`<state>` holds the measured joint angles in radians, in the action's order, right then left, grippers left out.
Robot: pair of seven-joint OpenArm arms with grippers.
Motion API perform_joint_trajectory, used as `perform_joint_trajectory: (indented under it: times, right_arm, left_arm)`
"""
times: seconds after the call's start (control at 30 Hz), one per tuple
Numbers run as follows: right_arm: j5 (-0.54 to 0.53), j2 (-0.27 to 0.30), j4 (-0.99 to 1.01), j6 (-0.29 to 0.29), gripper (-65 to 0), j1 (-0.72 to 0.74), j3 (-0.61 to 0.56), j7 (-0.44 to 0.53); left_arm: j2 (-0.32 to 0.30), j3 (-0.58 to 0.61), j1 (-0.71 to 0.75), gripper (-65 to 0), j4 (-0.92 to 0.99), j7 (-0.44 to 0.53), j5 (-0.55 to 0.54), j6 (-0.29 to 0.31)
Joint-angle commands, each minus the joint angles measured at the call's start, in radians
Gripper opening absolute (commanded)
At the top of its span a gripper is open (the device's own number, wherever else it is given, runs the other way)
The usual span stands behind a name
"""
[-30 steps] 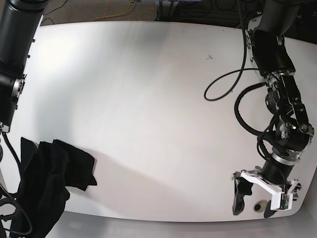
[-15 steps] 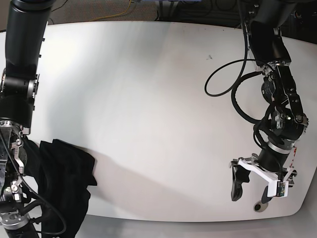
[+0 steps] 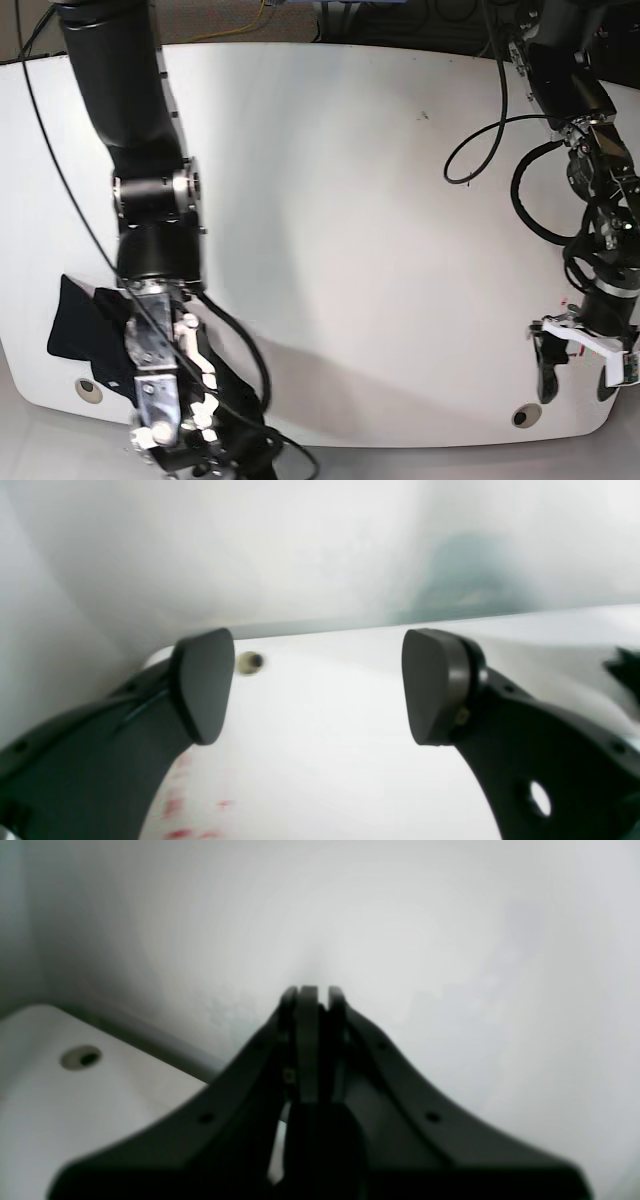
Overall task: Layout the t-shirt on the table in an organized manner, then fold the t-shirt properly
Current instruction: 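Drag the held shirt toward the table center with the right gripper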
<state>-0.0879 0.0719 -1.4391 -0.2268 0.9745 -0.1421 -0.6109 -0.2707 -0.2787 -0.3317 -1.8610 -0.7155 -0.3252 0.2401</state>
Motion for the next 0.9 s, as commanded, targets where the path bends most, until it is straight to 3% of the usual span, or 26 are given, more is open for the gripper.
perform_joint_trajectory:
  times: [0.0, 0.1, 0.27, 0.5, 0.73, 0.87]
  right_arm:
    - [0.06, -0.119, 0.041, 0.011, -65.0, 0.088, 0.016, 0.082]
    - [0.115, -0.186, 0.093, 0.016, -65.0, 0.123, 0.072, 0.105]
    - [0.161, -0.197, 0.168, 0.022, -65.0, 0.189, 0.114, 0.107]
    - [0.168, -0.198, 0.139, 0.02, -65.0, 0.234, 0.112, 0.09]
    - [0.17, -0.128, 0.091, 0.019, -65.0, 0.237, 0.114, 0.019]
    - [0.17, -0.031, 0.047, 0.016, -65.0, 0.189, 0.114, 0.018]
  left_arm:
    - [-0.035, -0.037, -0.028, -15.7, -0.016, 0.026, -0.004, -0.005]
    - [-0.069, -0.061, -0.027, -15.7, -0.016, 0.023, -0.005, -0.005]
    - [-0.101, -0.096, -0.025, -15.7, -0.016, 0.023, -0.005, -0.003]
    - [-0.103, -0.153, -0.01, -15.7, -0.016, 0.023, -0.004, 0.091]
    - [-0.101, -0.139, -0.007, -15.7, -0.016, 0.023, -0.004, 0.1]
    - [-0.08, -0.087, -0.007, -15.7, -0.016, 0.026, -0.004, 0.1]
